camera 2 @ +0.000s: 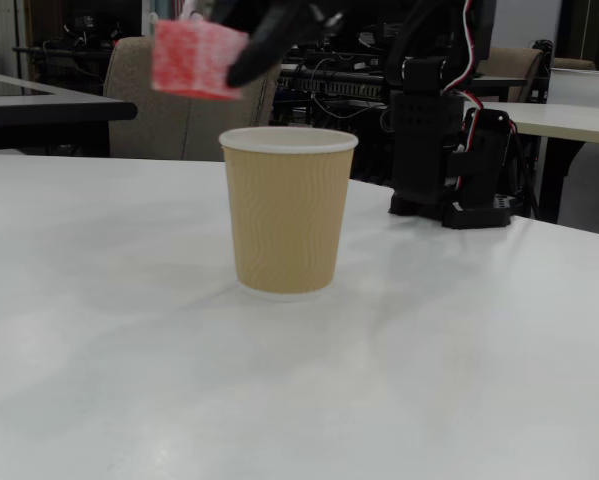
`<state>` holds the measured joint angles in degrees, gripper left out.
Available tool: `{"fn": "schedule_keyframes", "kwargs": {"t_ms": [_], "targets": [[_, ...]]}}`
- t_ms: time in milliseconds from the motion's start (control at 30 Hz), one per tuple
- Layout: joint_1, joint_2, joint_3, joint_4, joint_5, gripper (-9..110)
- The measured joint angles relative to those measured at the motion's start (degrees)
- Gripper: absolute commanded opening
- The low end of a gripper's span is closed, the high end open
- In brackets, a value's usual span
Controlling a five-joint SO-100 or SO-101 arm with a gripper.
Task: Grasp a red cube and put it in the cup.
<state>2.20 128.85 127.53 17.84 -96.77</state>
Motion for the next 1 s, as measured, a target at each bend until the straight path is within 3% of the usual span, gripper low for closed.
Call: {"fn": "schedule_keyframes", "kwargs": {"t_ms": [1000], "targets": [[-3.60,14.59,9.58,3.43,0.35,13]]}}
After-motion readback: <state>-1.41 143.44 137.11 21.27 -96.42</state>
